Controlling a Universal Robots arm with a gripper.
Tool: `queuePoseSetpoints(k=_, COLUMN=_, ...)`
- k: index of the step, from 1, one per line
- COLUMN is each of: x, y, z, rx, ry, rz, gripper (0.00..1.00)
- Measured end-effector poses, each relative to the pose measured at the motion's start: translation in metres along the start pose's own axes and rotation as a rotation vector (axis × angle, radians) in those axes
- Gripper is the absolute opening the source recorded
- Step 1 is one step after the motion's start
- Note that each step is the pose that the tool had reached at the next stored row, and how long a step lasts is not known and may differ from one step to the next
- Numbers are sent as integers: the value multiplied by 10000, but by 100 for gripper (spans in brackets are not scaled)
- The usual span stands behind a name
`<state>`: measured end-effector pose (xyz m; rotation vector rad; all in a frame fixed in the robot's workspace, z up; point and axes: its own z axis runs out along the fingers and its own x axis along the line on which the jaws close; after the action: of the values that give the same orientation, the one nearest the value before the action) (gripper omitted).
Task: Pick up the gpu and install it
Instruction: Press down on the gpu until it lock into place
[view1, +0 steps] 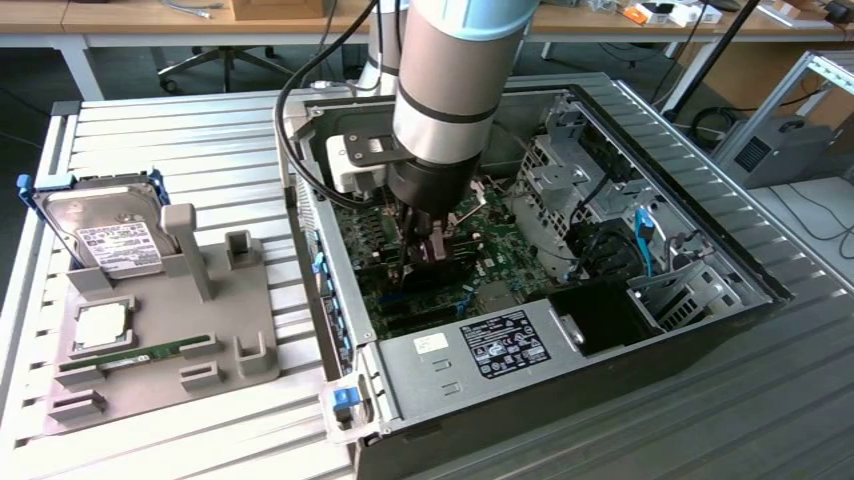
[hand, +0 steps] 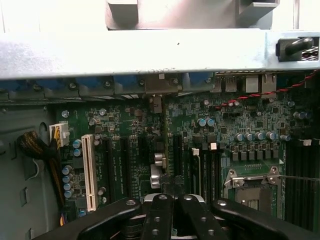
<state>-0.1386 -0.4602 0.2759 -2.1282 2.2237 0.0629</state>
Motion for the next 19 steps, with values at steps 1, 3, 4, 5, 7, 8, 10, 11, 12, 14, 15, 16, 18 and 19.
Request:
queuePoseSetpoints(k=1, x=0, y=0, z=0, rx=0, ry=0, rz=0, gripper=11)
queuePoseSetpoints(k=3, x=1, y=6, z=9, rx=0, ry=2, rz=0, gripper=11)
queuePoseSetpoints(k=4, x=2, y=7, z=9, rx=-1, ry=2, rz=0, gripper=11)
queuePoseSetpoints(k=5, x=1, y=7, z=9, rx=-1, ry=2, rz=0, gripper=11)
queuePoseSetpoints(k=7, x=1, y=7, z=10, rx=-1, ry=1, rz=-1, gripper=11)
queuePoseSetpoints(k=8, x=1, y=7, z=13, rx=-1, ry=1, rz=-1, gripper=11)
queuePoseSetpoints(k=10, x=3, y=8, z=28, rx=-3, ry=5, rz=0, gripper=11)
queuePoseSetpoints(k=11, x=3, y=8, z=28, rx=-3, ry=6, rz=0, gripper=11)
queuePoseSetpoints(k=12, x=3, y=8, z=28, rx=-3, ry=5, rz=0, gripper=11)
queuePoseSetpoints(k=14, x=3, y=8, z=31, rx=-1, ry=1, rz=-1, gripper=11)
queuePoseSetpoints(k=15, x=3, y=8, z=31, rx=-1, ry=1, rz=0, gripper=11)
queuePoseSetpoints(k=16, x=3, y=9, z=33, rx=0, ry=1, rz=-1, gripper=11)
queuePoseSetpoints(k=18, x=4, y=12, z=50, rx=5, ry=-8, rz=0, gripper=11)
queuePoseSetpoints(k=19, x=4, y=14, z=49, rx=2, ry=-3, rz=0, gripper=11)
